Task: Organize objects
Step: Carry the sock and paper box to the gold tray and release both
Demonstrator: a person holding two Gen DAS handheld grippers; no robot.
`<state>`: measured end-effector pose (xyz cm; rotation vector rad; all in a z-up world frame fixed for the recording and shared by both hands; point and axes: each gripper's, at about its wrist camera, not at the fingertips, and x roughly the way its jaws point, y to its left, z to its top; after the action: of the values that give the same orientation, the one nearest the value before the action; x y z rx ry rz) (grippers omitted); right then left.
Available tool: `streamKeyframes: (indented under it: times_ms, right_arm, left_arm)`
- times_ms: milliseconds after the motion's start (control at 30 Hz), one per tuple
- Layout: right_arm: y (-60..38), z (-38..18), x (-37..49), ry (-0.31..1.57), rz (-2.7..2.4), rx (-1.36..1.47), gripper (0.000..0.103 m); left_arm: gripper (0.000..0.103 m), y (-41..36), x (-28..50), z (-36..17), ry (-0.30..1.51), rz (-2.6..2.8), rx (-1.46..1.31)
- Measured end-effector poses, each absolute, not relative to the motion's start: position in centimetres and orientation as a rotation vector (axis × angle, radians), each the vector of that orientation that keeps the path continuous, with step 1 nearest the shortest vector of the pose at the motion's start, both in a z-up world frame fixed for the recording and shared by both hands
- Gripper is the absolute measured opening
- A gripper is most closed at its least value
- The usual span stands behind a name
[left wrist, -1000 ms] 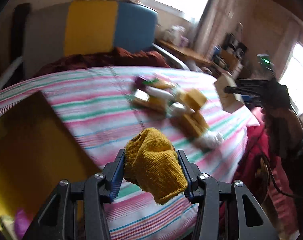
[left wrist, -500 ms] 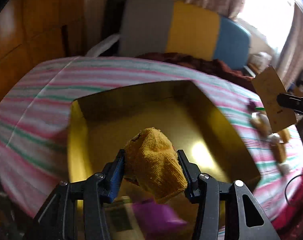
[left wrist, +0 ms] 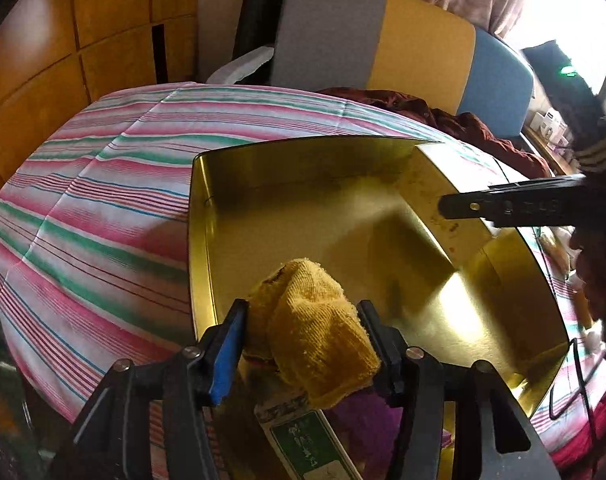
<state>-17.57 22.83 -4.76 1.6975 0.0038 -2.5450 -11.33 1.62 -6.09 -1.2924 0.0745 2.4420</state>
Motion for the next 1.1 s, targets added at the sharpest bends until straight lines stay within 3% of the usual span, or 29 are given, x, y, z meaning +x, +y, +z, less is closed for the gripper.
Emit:
streamKeyframes:
  times_ms: [233, 567, 867, 933, 1000, 1100]
  right_arm:
    - [23.4, -5.2, -19.3, 0.002, -2.618, 1.702, 0.053]
    - [24.9, -2.3, -15.4, -0.080, -2.729, 1.579, 0.054]
    - [24.3, -0.1, -8.9, -0.057, -2.802, 1.430, 0.055]
    - [24.3, 0.0, -7.4, -0.067, -2.804, 1.410, 0.058]
    - [24.3, -0.2, -6.4, -0.082, -2.804, 1.400, 0.072]
    - [24.5, -0.3, -4.7, -0.096, -2.805, 1.391, 0.072]
  left_arm:
    - [0.072, 1.5, -11.0, -5.3, 0.064, 2.467, -1.258]
    - [0.078, 0.7, -9.5, -2.5, -0.014, 2.546, -1.156]
    - [0.084, 1.6, -7.0, 0.1, 0.027, 2.573, -1.048]
    - [0.084, 2.1, -6.5, 0.3, 0.047, 2.568, -1.037]
    - [0.085, 2.6, -6.0, 0.4, 0.061, 2.559, -1.031]
    - [0.085, 3.5, -5.1, 0.5, 0.091, 2.547, -1.010]
